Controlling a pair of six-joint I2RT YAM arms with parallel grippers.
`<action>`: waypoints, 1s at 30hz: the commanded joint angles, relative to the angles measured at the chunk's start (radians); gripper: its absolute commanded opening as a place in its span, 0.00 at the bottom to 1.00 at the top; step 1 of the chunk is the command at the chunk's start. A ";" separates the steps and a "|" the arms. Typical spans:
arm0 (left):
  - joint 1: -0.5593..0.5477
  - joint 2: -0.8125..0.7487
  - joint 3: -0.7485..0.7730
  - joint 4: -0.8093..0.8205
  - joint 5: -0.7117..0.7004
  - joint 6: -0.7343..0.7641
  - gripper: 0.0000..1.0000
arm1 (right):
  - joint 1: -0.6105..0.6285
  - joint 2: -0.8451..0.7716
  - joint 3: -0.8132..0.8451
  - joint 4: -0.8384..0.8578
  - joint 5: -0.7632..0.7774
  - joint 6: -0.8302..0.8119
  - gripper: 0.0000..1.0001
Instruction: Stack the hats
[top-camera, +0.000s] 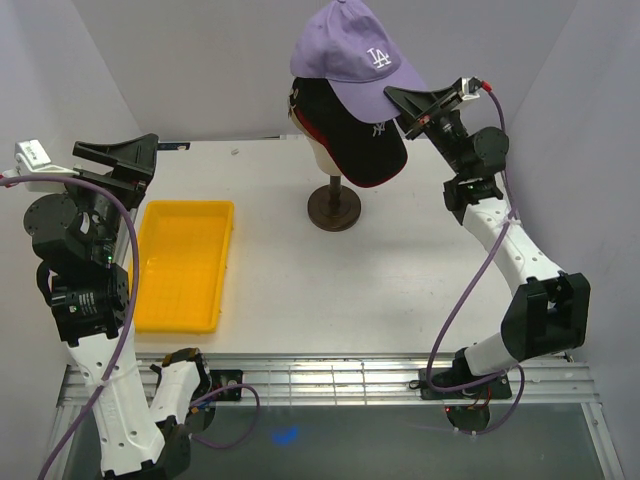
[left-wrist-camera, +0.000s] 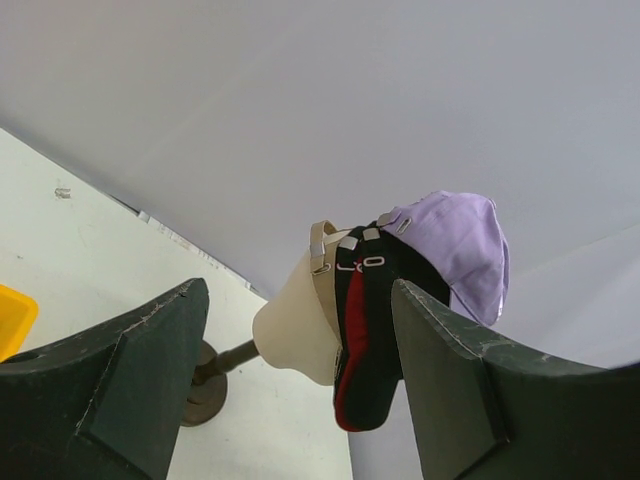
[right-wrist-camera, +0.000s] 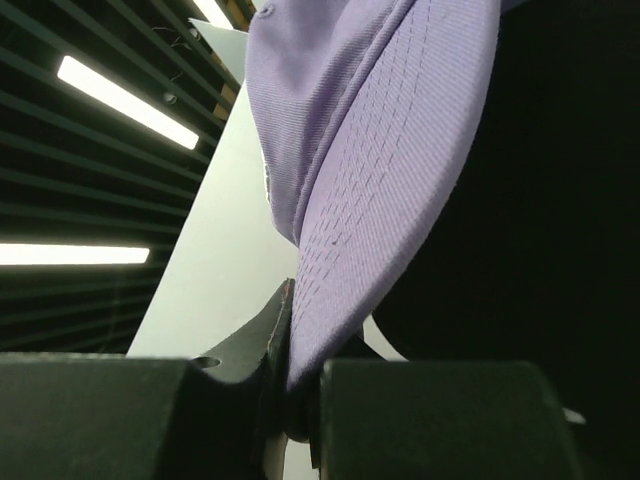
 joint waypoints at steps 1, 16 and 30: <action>-0.007 0.001 -0.005 0.021 0.011 0.003 0.84 | -0.019 -0.067 -0.047 0.108 -0.014 0.024 0.08; -0.009 0.004 -0.019 0.023 0.014 0.001 0.84 | -0.049 -0.113 -0.178 0.194 -0.059 0.105 0.08; -0.012 0.016 -0.038 0.029 0.019 -0.004 0.83 | -0.061 -0.122 -0.262 0.182 -0.103 0.160 0.08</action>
